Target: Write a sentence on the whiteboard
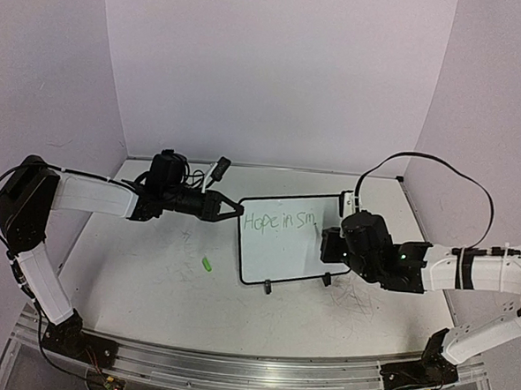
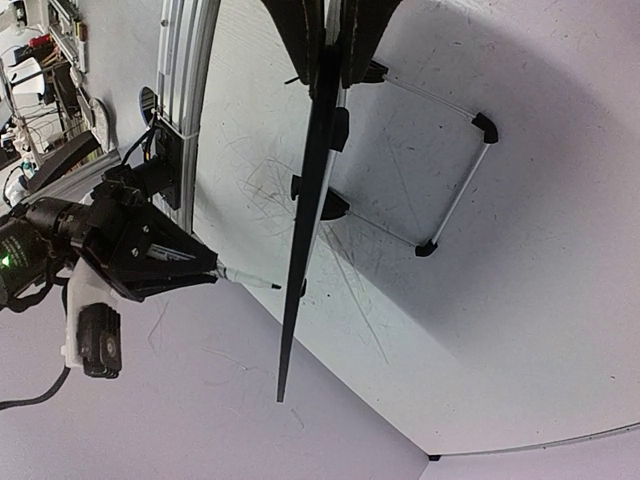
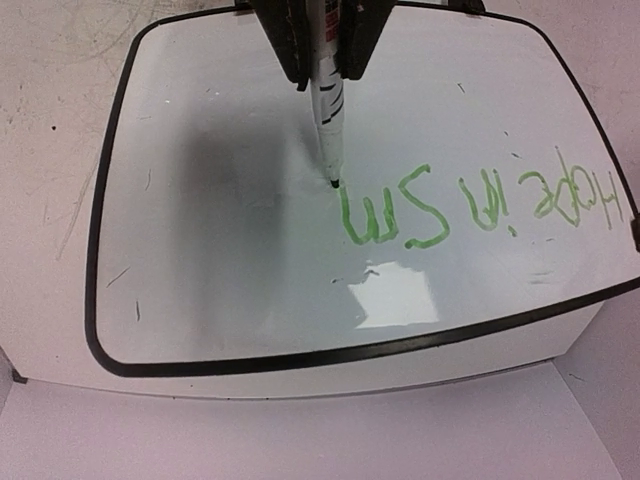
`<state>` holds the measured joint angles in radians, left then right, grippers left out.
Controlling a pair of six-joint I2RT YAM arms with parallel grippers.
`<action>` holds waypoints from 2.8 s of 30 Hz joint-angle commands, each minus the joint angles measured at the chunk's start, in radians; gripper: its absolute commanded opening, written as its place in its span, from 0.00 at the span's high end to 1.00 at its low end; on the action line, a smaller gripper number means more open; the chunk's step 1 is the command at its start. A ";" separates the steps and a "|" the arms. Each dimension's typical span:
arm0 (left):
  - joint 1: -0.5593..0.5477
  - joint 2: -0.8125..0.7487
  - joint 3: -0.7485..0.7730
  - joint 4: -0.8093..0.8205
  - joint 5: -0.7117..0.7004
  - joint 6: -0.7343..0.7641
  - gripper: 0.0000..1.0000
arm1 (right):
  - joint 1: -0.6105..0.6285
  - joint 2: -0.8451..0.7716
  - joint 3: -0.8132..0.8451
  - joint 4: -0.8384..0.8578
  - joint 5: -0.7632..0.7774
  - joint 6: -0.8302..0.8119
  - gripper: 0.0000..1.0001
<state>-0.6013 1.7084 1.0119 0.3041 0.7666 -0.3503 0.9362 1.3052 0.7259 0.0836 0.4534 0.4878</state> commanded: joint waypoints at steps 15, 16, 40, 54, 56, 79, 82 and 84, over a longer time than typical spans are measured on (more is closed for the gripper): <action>0.008 -0.053 0.002 0.027 0.009 0.005 1.00 | -0.087 -0.044 0.015 0.068 -0.096 -0.092 1.00; 0.008 -0.053 0.001 0.027 0.009 0.005 1.00 | -0.087 -0.039 0.017 0.068 -0.095 -0.088 1.00; 0.006 -0.047 0.003 0.027 0.013 0.002 1.00 | -0.088 0.005 0.031 0.091 -0.082 -0.114 1.00; 0.006 -0.050 0.003 0.027 0.012 0.002 1.00 | -0.084 -0.007 -0.006 0.066 -0.135 -0.090 1.00; 0.006 -0.050 0.004 0.027 0.013 0.002 1.00 | -0.083 -0.011 -0.014 0.056 -0.133 -0.083 1.00; 0.006 -0.047 0.005 0.027 0.009 0.004 1.00 | -0.081 -0.032 -0.025 0.000 -0.097 -0.070 1.00; 0.006 -0.047 0.004 0.027 0.010 0.004 1.00 | -0.081 -0.034 -0.026 0.000 -0.077 -0.071 1.00; 0.006 -0.047 0.004 0.027 0.010 0.004 1.00 | -0.081 -0.032 -0.018 0.009 -0.063 -0.074 1.00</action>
<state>-0.6014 1.7084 1.0119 0.3038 0.7738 -0.3480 0.8543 1.2842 0.7063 0.1108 0.3319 0.4126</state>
